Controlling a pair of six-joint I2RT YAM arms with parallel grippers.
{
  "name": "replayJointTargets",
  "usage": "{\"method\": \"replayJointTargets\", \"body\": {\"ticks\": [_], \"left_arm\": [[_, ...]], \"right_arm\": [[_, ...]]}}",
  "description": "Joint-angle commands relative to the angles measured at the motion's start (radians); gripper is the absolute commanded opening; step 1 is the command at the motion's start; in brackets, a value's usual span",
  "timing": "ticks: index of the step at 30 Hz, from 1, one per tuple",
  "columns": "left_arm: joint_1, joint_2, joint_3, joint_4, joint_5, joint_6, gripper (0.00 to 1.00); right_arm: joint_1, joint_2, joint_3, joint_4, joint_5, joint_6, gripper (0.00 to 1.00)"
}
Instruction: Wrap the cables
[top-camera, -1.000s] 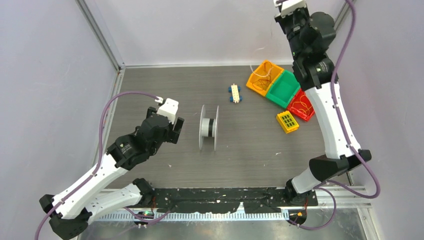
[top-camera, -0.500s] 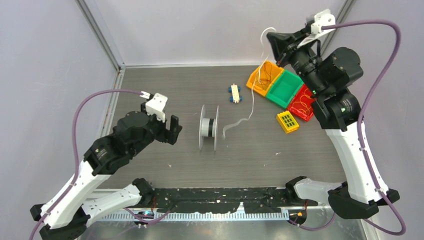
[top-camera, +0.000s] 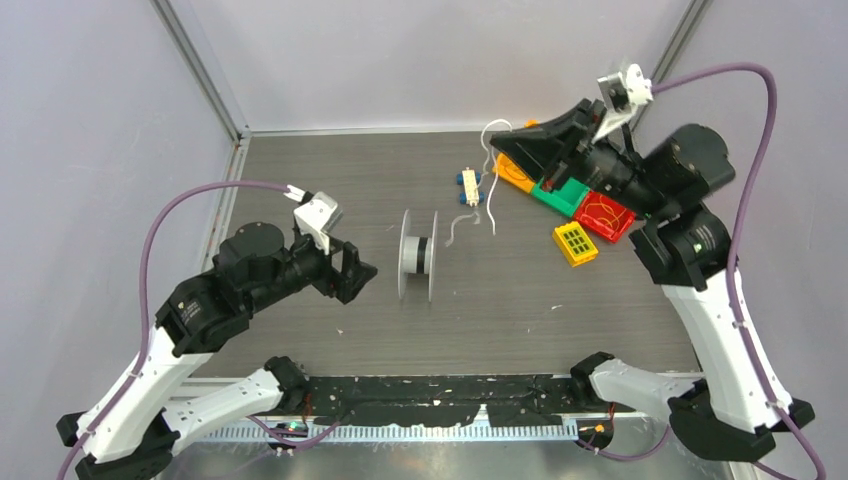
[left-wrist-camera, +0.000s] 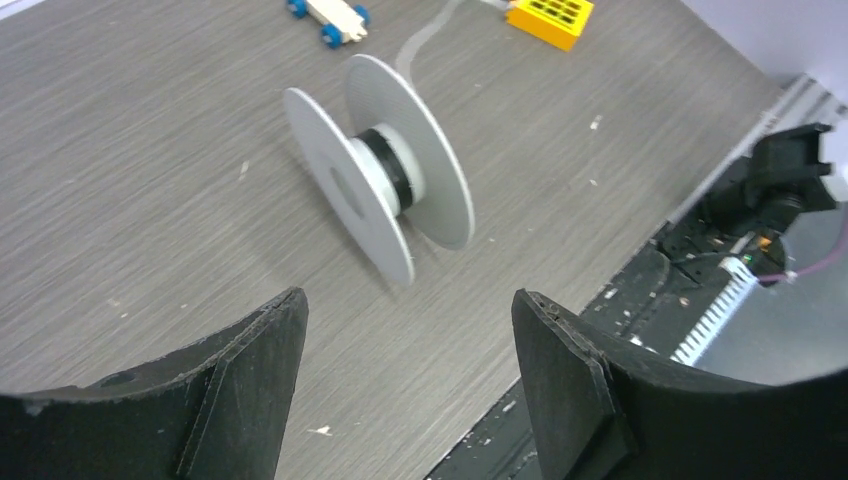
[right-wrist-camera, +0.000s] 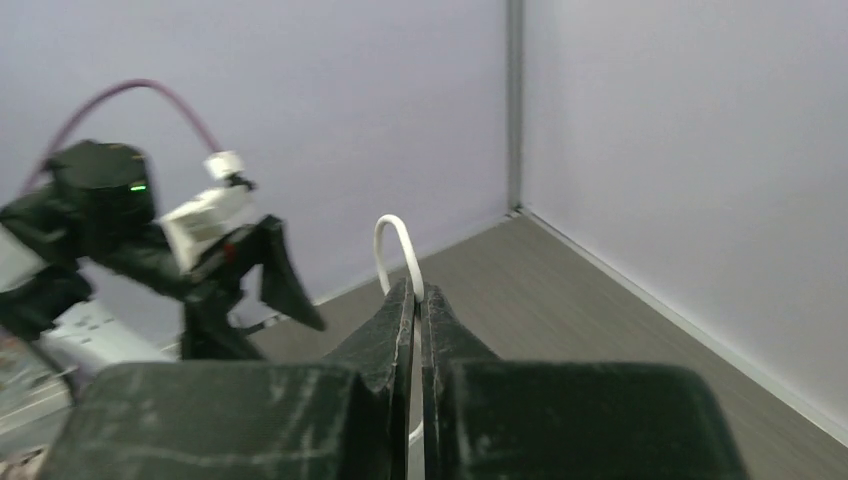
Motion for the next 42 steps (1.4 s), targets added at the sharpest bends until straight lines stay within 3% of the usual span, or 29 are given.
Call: {"method": "replayJointTargets", "body": {"ticks": [1,4,6,12,16,21,27,35,42], "left_arm": [[-0.002,-0.016,-0.022,0.092,0.177,0.016,0.77],[-0.002,-0.048,-0.088,0.181,0.362,0.068,0.8],[-0.002,-0.052,-0.111,0.212,0.397,0.076,0.81],[-0.002,-0.017,-0.113,0.184,0.26,0.075,0.81],[-0.002,-0.008,-0.136,0.197,0.272,0.097,0.8],[-0.002,-0.041,-0.211,0.283,0.263,0.096,0.81],[-0.002,-0.06,-0.288,0.257,0.02,-0.021,0.8],[-0.002,-0.059,-0.349,0.259,-0.031,-0.078,0.77],[-0.002,-0.083,-0.363,0.26,-0.023,-0.053,0.77]], "right_arm": [[0.017,-0.096,-0.079,0.224,-0.198,0.235,0.05],[0.028,-0.13,-0.197,0.474,-0.215,0.429,0.06],[0.041,-0.119,-0.232,0.578,-0.219,0.531,0.05],[0.108,-0.046,-0.187,0.604,-0.232,0.608,0.06],[0.151,-0.016,-0.166,0.629,-0.194,0.663,0.05],[0.214,0.011,-0.314,0.884,-0.054,0.811,0.05],[0.222,0.091,-0.389,0.852,0.057,0.684,0.05],[0.22,0.26,-0.301,0.662,0.075,0.384,0.05],[0.203,0.278,-0.199,0.503,-0.037,0.362,0.06]]}}
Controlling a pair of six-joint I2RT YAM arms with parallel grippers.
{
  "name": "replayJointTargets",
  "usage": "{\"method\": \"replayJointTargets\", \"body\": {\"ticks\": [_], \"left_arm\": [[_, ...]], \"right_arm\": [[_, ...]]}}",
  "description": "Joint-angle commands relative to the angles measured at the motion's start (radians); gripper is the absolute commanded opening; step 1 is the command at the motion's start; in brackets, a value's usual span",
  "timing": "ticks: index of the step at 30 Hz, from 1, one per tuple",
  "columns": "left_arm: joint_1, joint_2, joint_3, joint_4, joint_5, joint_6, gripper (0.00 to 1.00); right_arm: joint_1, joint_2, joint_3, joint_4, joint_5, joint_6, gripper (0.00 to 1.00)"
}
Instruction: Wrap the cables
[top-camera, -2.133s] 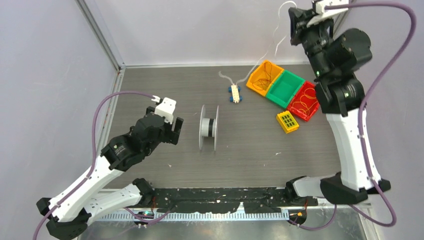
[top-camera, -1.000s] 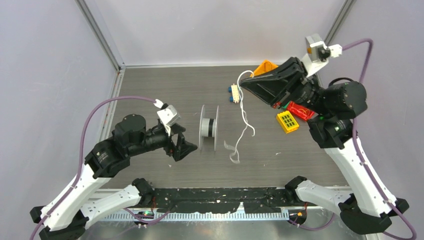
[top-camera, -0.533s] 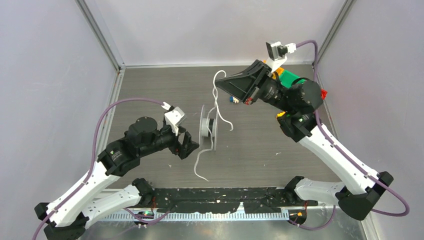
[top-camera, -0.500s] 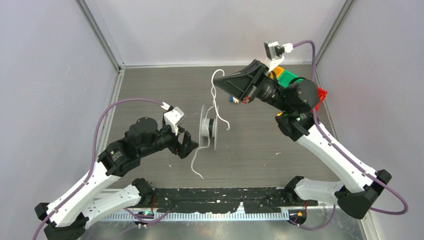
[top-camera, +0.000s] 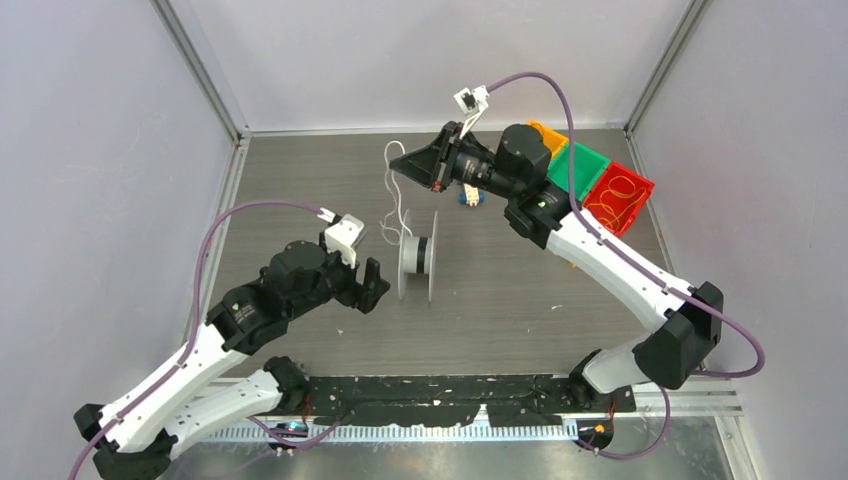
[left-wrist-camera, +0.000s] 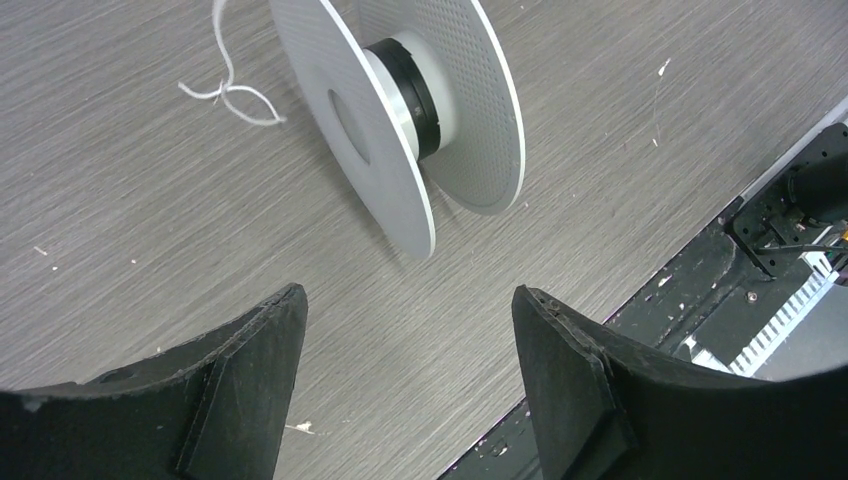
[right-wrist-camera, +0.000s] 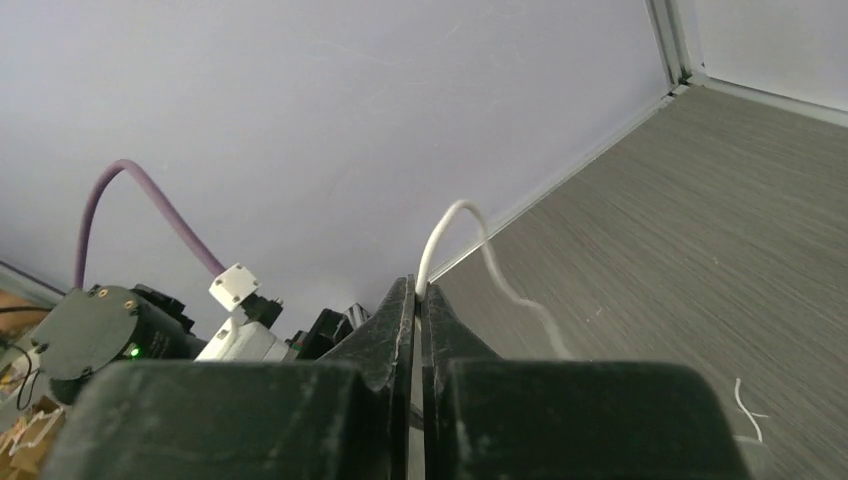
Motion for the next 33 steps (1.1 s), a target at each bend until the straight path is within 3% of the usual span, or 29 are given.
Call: {"method": "replayJointTargets", "body": {"ticks": [1,4,10,15,25,33], "left_arm": [[-0.002,-0.036,-0.015,0.055,-0.001,0.021,0.77],[-0.002,-0.057,-0.019,0.066,0.001,0.056,0.78],[-0.002,-0.094,0.013,0.08,0.025,0.097,0.78],[-0.002,-0.108,0.04,0.065,0.025,0.13,0.78],[-0.002,-0.143,0.017,0.127,0.125,0.115,0.8],[-0.002,-0.091,-0.019,0.169,0.021,0.042,0.83]], "right_arm": [[-0.006,-0.063,0.092,-0.008,-0.101,-0.011,0.06],[-0.006,-0.136,0.036,0.074,-0.174,0.056,0.05],[-0.005,-0.241,0.078,-0.035,-0.156,0.036,0.05],[-0.005,-0.293,0.092,-0.029,-0.171,0.08,0.06],[-0.005,-0.307,0.022,0.106,-0.222,0.196,0.05],[-0.007,-0.229,-0.098,0.236,-0.153,0.239,0.05]]}}
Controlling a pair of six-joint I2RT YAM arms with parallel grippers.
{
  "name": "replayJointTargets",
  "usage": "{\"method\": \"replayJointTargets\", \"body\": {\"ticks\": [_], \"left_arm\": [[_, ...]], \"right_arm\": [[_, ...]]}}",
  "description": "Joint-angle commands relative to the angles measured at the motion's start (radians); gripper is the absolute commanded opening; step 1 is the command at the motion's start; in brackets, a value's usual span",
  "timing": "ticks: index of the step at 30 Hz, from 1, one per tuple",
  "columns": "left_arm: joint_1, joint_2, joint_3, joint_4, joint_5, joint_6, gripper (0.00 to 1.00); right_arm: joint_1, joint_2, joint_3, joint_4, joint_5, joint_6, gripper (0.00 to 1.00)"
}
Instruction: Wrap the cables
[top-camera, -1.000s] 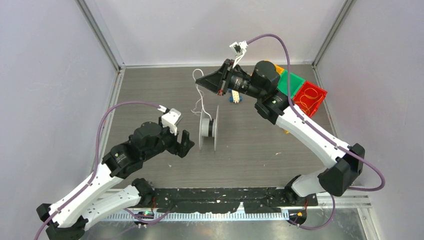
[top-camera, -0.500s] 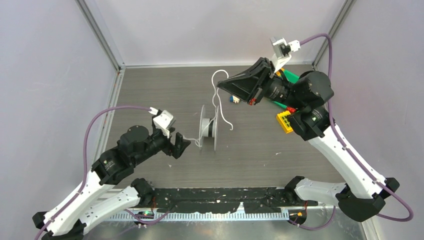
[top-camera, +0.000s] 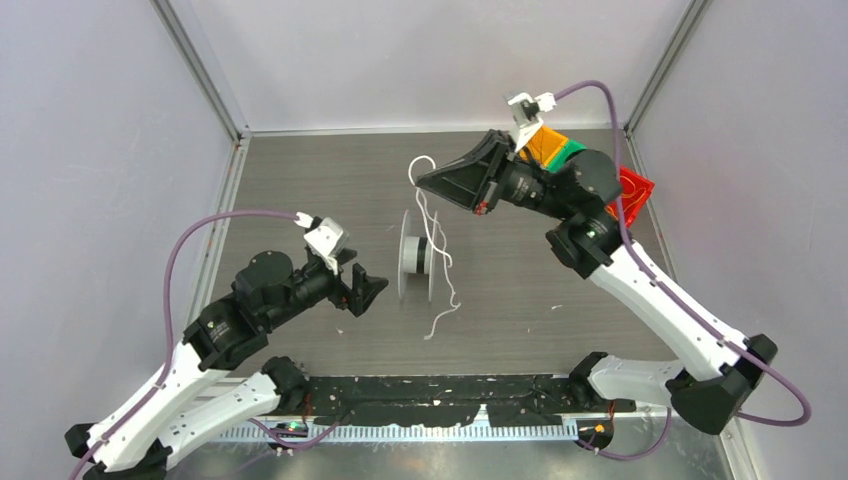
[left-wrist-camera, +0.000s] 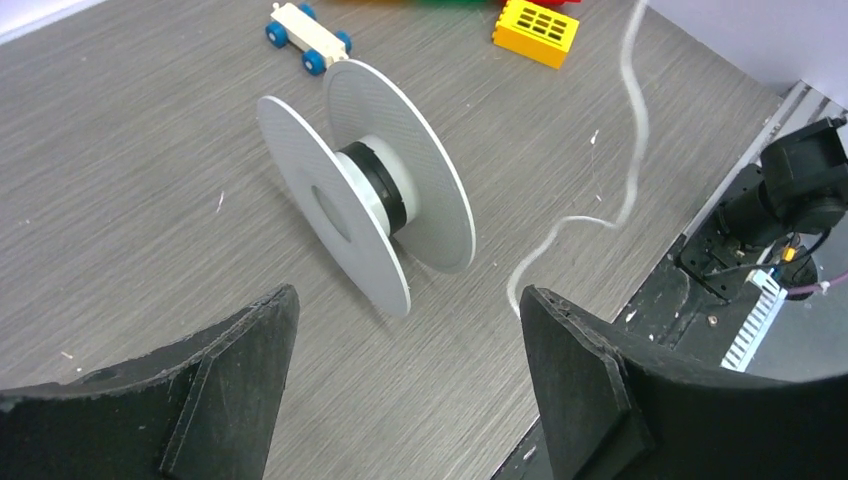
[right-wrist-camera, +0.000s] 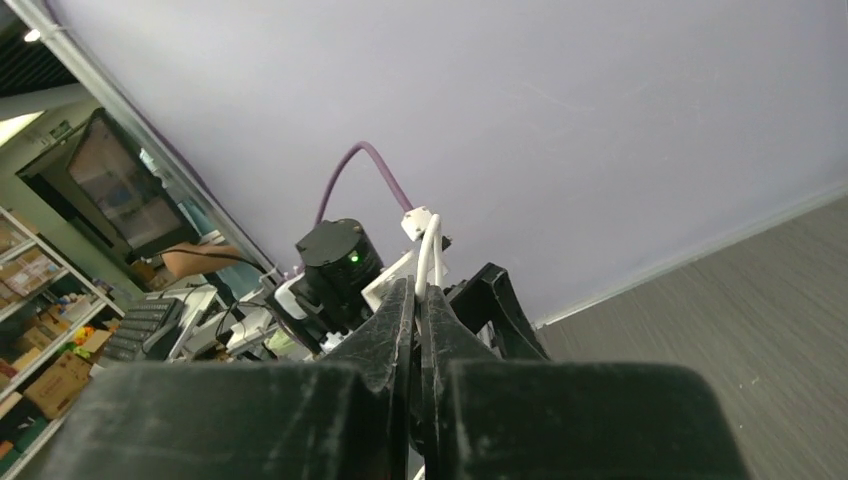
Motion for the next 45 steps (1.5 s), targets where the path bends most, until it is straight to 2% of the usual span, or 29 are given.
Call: {"method": "replayJointTargets", "body": {"ticks": [1,11,18,23,27,29,33,37,45], "left_arm": [[-0.002,0.035,-0.033,0.096,-0.055,-0.066,0.83],[-0.002,0.085,-0.159,0.23,-0.06,-0.136,0.83],[-0.003,0.111,-0.223,0.314,-0.075,-0.166,0.83],[-0.004,0.176,-0.233,0.359,-0.08,-0.165,0.78],[-0.004,0.174,-0.261,0.393,-0.103,-0.16,0.76],[-0.004,0.155,-0.272,0.401,-0.125,-0.157,0.77],[-0.004,0.127,-0.281,0.4,-0.152,-0.145,0.78],[-0.004,0.142,-0.281,0.399,-0.152,-0.13,0.76],[-0.003,0.203,-0.271,0.462,-0.194,-0.146,0.69]], "right_arm": [[-0.002,0.076,-0.026,0.158,0.042,0.071,0.05],[-0.047,0.299,0.011,0.391,0.132,0.362,0.05],[-0.101,0.323,-0.055,0.422,0.21,0.404,0.05],[-0.112,0.316,-0.079,0.412,0.285,0.419,0.05],[-0.098,0.271,-0.105,0.412,0.349,0.486,0.05],[-0.077,0.213,-0.179,0.445,0.38,0.502,0.05],[-0.023,0.055,-0.274,0.351,0.46,0.449,0.05],[0.035,-0.038,-0.291,0.271,0.512,0.372,0.05],[0.074,-0.037,-0.26,0.259,0.514,0.381,0.06]]}}
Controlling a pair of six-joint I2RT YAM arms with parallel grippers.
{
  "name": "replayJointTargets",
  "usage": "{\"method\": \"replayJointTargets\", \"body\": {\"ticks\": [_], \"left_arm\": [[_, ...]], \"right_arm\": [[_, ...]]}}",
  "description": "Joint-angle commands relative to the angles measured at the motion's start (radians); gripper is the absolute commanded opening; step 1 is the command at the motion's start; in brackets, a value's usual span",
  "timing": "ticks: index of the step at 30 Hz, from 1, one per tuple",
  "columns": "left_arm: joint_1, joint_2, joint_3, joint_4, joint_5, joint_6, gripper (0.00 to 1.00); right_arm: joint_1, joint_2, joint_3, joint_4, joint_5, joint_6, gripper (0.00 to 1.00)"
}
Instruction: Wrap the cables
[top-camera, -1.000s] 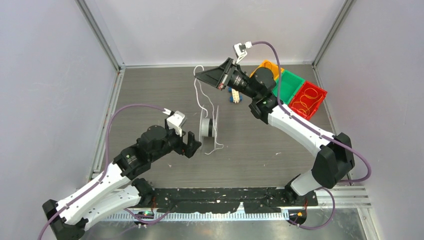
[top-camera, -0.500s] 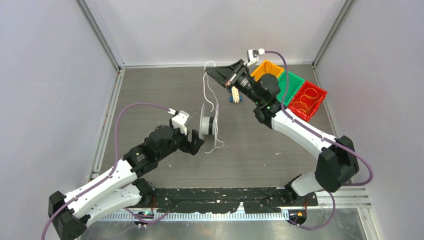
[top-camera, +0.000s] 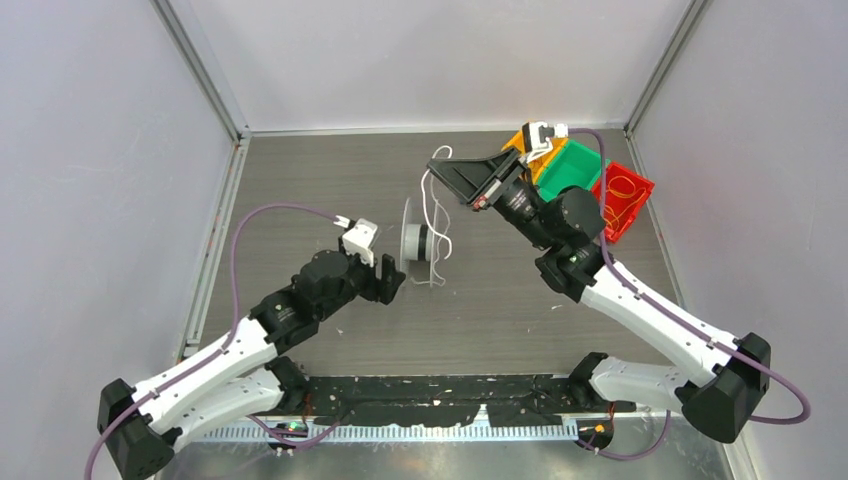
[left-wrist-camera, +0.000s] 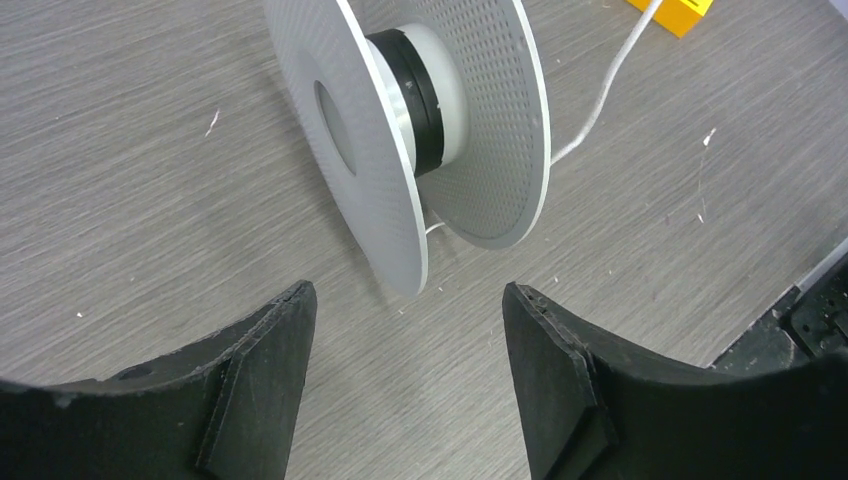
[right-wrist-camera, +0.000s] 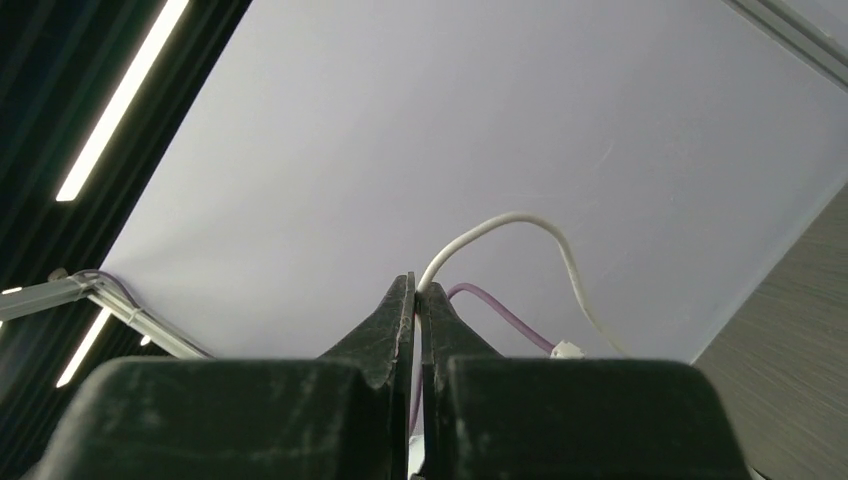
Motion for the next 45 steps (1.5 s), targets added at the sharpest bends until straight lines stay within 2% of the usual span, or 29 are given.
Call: {"method": "replayJointTargets", "body": {"ticks": [1,7,11,15,17,20,22,27,33,37,40,45], "left_arm": [[-0.003,0.028,0.007,0.13,-0.046,-0.003,0.68],[-0.003,0.127,0.015,0.264,-0.066,-0.003,0.66],[-0.004,0.266,0.054,0.275,-0.228,-0.029,0.62],[-0.002,0.383,0.084,0.32,-0.294,-0.028,0.59],[-0.002,0.436,0.097,0.367,-0.285,-0.012,0.48],[-0.002,0.479,0.123,0.382,-0.284,-0.001,0.16],[-0.002,0.476,0.121,0.377,-0.288,-0.01,0.01],[-0.002,0.384,0.085,0.334,-0.295,-0.066,0.0],[-0.003,0.311,0.054,0.286,-0.243,-0.087,0.0],[-0.004,0.274,-0.005,0.281,-0.238,-0.12,0.0],[-0.004,0.238,-0.059,0.308,-0.22,-0.129,0.0],[-0.004,0.161,-0.112,0.319,-0.179,-0.133,0.0]], "right_arm": [[0.021,0.014,0.034,-0.018,0.053,-0.015,0.05],[0.066,-0.026,0.03,-0.029,0.075,-0.034,0.05],[0.075,-0.096,0.0,-0.081,0.115,-0.076,0.05],[0.076,-0.172,-0.025,-0.122,0.152,-0.112,0.05],[0.076,-0.208,-0.039,-0.132,0.172,-0.127,0.05],[0.076,-0.248,-0.036,-0.174,0.174,-0.165,0.05],[0.076,-0.254,-0.025,-0.212,0.174,-0.173,0.05],[0.091,-0.232,-0.017,-0.216,0.102,-0.069,0.05],[0.23,-0.127,0.089,-0.16,0.034,-0.065,0.05],[0.252,-0.085,0.158,-0.194,0.096,-0.149,0.06],[0.251,-0.064,0.196,-0.245,0.22,-0.208,0.05],[0.232,0.009,0.25,-0.227,0.247,-0.16,0.05]]}}
